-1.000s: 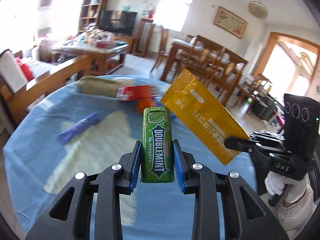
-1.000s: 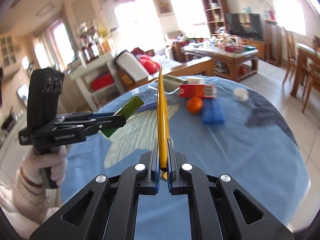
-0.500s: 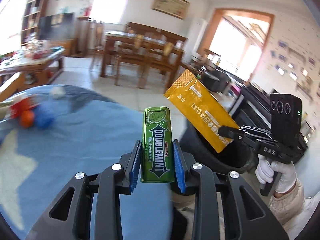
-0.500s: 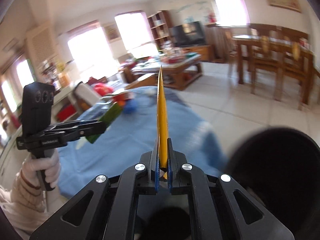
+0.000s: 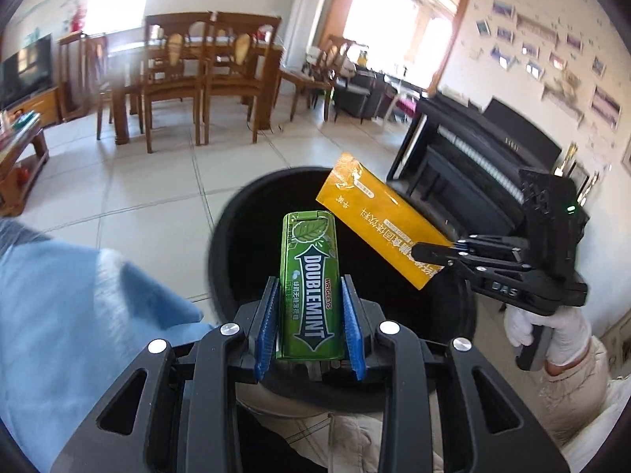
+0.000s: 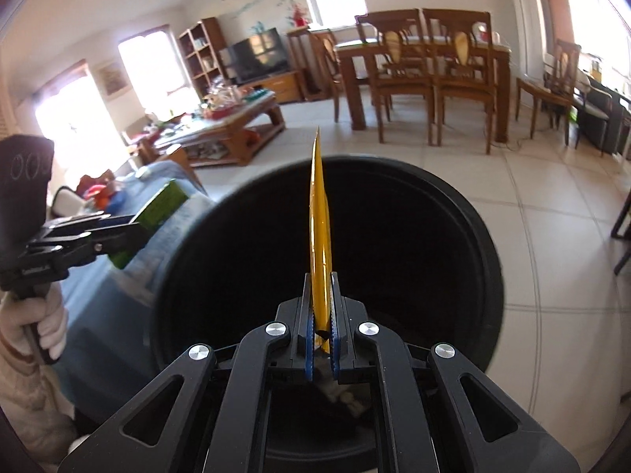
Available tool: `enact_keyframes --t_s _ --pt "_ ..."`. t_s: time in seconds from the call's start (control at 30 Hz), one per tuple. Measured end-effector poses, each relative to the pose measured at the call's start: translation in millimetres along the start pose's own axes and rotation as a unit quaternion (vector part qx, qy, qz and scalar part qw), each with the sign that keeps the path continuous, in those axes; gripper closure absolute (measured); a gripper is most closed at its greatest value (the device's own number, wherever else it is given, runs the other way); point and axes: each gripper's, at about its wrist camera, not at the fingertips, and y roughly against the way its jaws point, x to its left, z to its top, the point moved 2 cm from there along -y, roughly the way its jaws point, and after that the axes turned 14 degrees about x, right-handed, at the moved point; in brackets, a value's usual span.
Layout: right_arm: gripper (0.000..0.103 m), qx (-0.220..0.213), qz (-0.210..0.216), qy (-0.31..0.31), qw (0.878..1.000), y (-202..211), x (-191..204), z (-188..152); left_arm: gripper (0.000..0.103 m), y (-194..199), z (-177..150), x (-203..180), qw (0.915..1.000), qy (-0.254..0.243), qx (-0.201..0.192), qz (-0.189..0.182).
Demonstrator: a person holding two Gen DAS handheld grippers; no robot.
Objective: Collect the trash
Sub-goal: 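Open both tools to drop the gum pack and wrapper into the bin, then move both open tools back over the table toward the remaining items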
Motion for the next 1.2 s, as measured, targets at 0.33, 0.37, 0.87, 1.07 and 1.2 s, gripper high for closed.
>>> enact_keyframes --t_s 0.33,0.37,0.87,1.07,1.2 --pt "0.090 0.005 -0.018 0.007 1.000 -9 -17 -5 0.071 -55 9 -11 0.9967 -0.032 0.065 0.037" --pt "0.085 0.006 -0.019 0.007 1.000 -10 -16 -5 0.071 -57 13 -14 0.9965 -0.032 0.066 0.040" --pt "0.036 -0.021 -0.024 0.030 0.999 7 8 -2 0.005 -32 8 -25 0.9897 -0.093 0.019 0.108" --pt "0.024 -0.038 -0.023 0.028 0.999 20 19 0 0.005 -22 -1 -32 0.9843 -0.127 0.011 0.122" --pt "0.010 -0.047 -0.021 0.026 0.998 26 33 3 0.005 -7 -12 -33 0.9832 -0.132 -0.006 0.126"
